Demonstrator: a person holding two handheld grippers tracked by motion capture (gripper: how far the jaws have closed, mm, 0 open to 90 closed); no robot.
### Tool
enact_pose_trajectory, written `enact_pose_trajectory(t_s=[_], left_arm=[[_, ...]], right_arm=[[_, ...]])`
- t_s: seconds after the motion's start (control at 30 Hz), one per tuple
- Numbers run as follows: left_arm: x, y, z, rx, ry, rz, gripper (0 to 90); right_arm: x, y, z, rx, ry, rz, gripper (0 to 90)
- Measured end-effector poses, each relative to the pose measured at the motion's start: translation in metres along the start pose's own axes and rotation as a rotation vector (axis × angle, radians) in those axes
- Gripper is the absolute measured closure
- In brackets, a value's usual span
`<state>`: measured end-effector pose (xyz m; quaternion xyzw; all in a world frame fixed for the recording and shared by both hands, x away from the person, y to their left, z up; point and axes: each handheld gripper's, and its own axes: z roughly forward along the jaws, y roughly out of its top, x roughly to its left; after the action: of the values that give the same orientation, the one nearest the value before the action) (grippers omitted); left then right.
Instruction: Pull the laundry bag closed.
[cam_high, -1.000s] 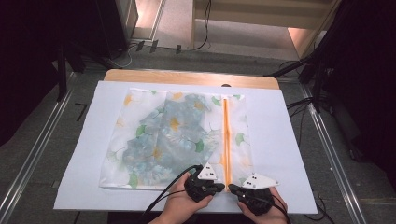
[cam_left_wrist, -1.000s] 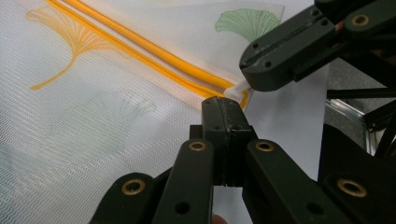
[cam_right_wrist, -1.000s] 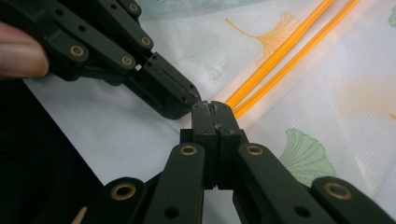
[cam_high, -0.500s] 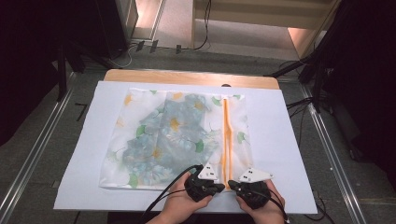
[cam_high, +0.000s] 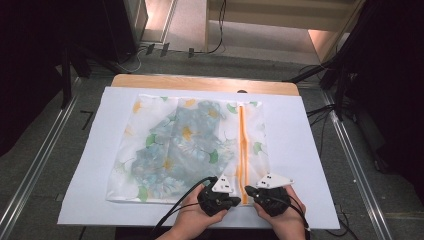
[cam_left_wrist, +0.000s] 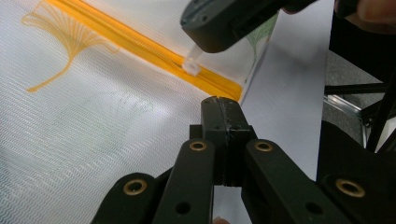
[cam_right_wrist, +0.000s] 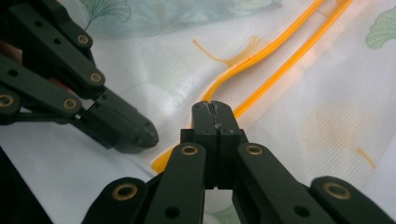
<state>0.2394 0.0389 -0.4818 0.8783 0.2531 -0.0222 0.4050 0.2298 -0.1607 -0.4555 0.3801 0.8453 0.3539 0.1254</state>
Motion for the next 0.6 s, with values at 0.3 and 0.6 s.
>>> enact_pose_trajectory(t_s=[0.3, 0.6], left_arm=[[0.001, 0.0, 0.0, 0.001, -0.004, -0.005, 90.0], [0.001, 0.0, 0.0, -0.005, -0.01, -0.01, 90.0]], right_arm=[[-0.026, 0.019, 0.006, -0.052, -0.005, 0.017, 90.0], [-0.05, 0.041, 0.024, -0.072, -0.044, -0.009, 90.0]])
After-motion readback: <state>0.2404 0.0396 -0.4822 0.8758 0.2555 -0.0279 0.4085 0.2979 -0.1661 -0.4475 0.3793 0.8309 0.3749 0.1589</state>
